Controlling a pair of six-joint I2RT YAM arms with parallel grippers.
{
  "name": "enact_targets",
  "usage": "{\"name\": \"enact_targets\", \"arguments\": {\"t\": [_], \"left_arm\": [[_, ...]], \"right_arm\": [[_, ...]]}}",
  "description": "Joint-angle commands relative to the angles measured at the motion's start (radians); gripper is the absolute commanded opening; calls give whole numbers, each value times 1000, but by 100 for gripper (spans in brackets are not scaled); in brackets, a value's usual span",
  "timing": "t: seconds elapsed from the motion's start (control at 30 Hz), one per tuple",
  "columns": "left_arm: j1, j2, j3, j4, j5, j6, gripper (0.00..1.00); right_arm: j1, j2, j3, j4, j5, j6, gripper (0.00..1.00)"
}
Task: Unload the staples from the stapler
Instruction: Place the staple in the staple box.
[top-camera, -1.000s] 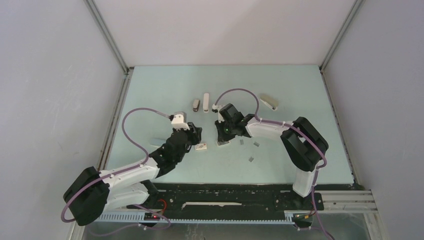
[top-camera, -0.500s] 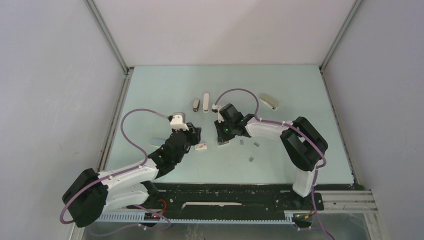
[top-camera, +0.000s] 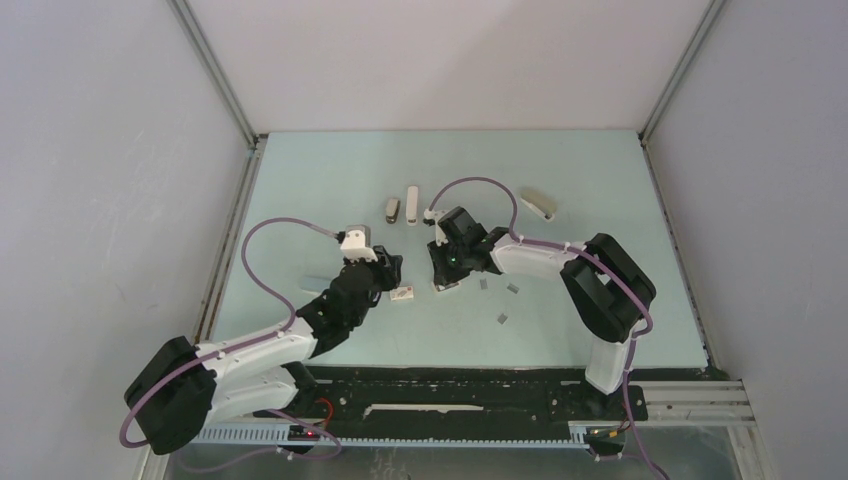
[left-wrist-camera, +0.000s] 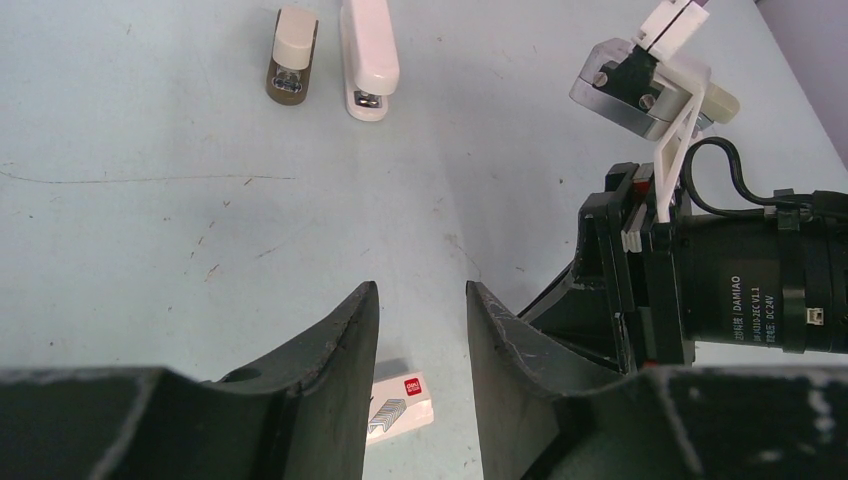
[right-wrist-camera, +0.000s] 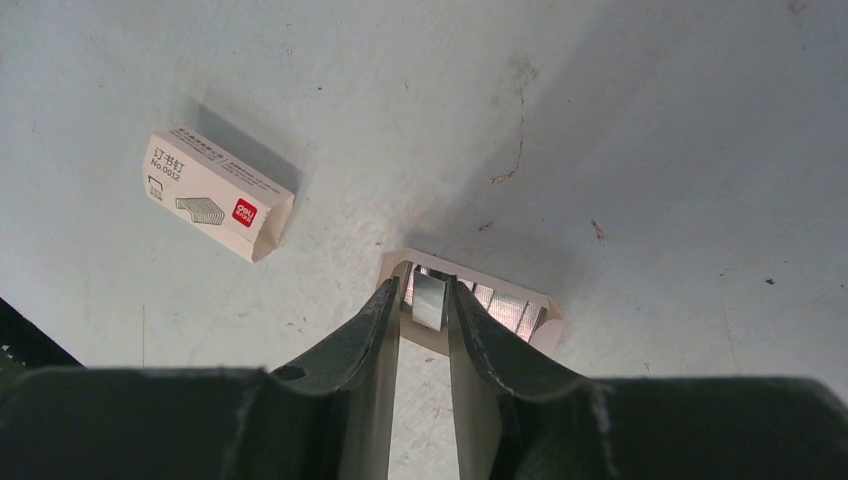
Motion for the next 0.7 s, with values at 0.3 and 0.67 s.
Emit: {"name": "enact_targets", "arguments": {"t": [0.3, 0.67], "left_arm": [[-12, -21, -22, 41, -38, 15, 43], [-17, -9, -11, 39, -35, 20, 43]], "right_arm": [[7, -79, 53, -14, 44, -50, 29], [6, -51, 56, 25, 51, -77, 22]]}}
